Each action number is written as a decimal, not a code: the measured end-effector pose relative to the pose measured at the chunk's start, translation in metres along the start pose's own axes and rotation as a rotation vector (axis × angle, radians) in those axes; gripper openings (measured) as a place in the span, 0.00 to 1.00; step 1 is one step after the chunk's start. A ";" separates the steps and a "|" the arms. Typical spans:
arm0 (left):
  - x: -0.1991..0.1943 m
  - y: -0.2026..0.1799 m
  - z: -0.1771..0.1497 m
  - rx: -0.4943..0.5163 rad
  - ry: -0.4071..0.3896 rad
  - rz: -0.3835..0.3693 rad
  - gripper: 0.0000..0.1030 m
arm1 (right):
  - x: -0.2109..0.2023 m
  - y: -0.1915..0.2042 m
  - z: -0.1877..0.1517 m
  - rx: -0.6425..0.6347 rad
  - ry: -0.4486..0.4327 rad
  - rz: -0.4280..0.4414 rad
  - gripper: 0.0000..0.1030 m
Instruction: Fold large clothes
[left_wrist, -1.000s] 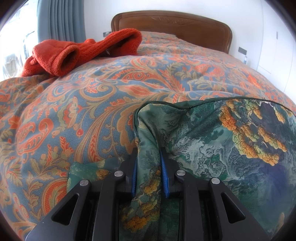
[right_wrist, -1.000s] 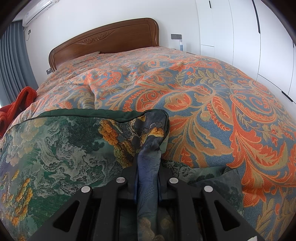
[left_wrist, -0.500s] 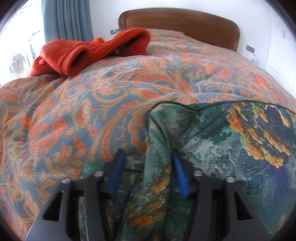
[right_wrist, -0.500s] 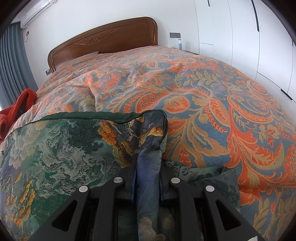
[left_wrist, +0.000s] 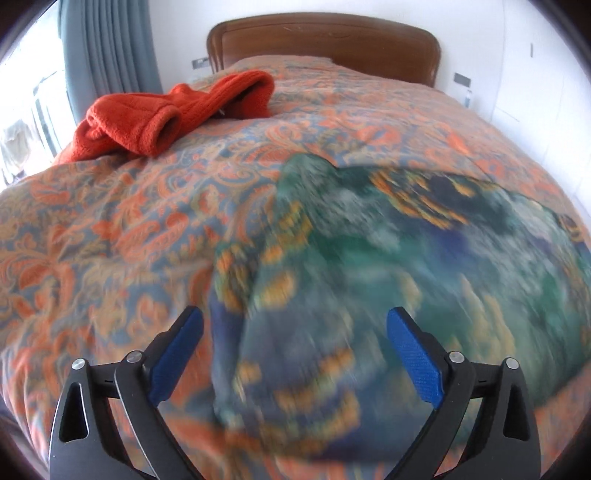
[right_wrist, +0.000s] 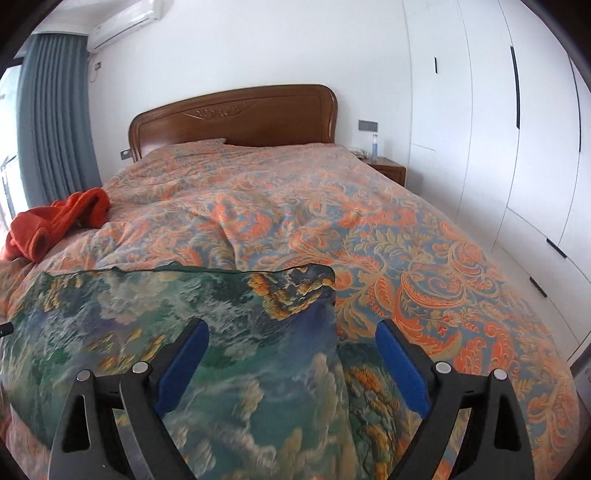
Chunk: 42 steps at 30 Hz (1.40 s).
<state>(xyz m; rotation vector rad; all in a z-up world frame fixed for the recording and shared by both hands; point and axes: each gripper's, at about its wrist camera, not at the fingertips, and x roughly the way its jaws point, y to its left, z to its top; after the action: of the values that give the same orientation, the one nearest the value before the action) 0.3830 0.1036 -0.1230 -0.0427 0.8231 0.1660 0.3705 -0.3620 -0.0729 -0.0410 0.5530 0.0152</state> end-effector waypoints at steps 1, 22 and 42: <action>-0.007 -0.003 -0.010 0.005 0.002 -0.012 0.99 | -0.014 0.004 -0.007 -0.023 -0.012 0.008 0.91; 0.026 -0.056 -0.092 0.030 0.203 -0.056 1.00 | -0.142 0.043 -0.134 0.088 0.010 0.011 0.91; -0.048 -0.098 0.008 0.174 0.067 -0.248 0.99 | -0.140 0.033 -0.157 0.105 0.021 0.054 0.91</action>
<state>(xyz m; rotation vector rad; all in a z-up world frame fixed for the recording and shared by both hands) 0.3726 0.0017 -0.0850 0.0140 0.8885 -0.1417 0.1680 -0.3359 -0.1338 0.0766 0.5754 0.0385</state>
